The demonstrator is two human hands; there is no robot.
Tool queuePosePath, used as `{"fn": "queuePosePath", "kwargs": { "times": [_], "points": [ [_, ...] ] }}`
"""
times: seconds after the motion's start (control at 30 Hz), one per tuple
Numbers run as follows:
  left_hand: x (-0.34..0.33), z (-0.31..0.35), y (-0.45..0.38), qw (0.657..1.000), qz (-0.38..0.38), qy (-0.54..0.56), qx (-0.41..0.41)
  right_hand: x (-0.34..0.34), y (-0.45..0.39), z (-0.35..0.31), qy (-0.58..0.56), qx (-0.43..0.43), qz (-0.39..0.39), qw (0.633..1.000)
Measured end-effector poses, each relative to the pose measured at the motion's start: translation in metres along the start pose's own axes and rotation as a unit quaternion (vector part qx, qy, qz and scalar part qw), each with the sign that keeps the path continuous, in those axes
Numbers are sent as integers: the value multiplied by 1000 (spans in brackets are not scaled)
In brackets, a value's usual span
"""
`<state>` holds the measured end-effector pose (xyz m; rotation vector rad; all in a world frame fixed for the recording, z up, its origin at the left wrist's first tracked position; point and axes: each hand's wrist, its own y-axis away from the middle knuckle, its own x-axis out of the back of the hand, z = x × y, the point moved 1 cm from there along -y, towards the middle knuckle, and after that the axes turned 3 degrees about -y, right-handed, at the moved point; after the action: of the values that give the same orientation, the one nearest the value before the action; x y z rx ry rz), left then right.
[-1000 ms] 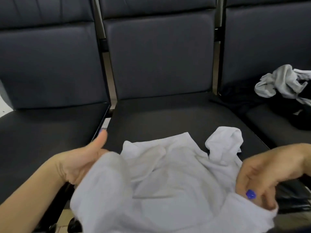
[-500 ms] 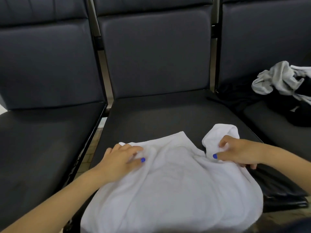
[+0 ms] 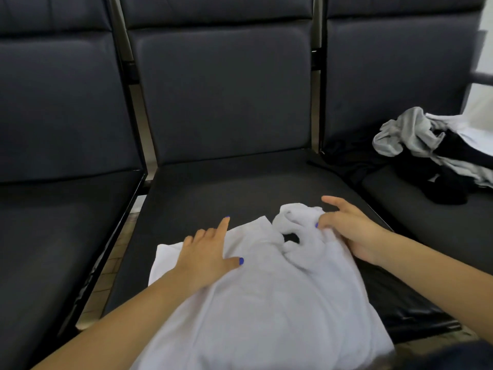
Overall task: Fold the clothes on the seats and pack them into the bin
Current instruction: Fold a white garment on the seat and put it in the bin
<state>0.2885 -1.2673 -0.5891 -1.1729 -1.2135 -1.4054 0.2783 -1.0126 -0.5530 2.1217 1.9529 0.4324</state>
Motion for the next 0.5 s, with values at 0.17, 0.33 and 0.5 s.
{"fn": "queuePosePath", "kwargs": {
  "times": [0.17,0.33,0.5],
  "points": [
    [4,-19,8,996,-47,52,48,31,-8,-3,-67,-18,111,991],
    [30,-57,29,974,-132,124,135,45,0,1,41,-16,48,998],
    [49,-82,76,936,-269,145,178,16,5,14,205,-43,-100,973]
  ]
}}
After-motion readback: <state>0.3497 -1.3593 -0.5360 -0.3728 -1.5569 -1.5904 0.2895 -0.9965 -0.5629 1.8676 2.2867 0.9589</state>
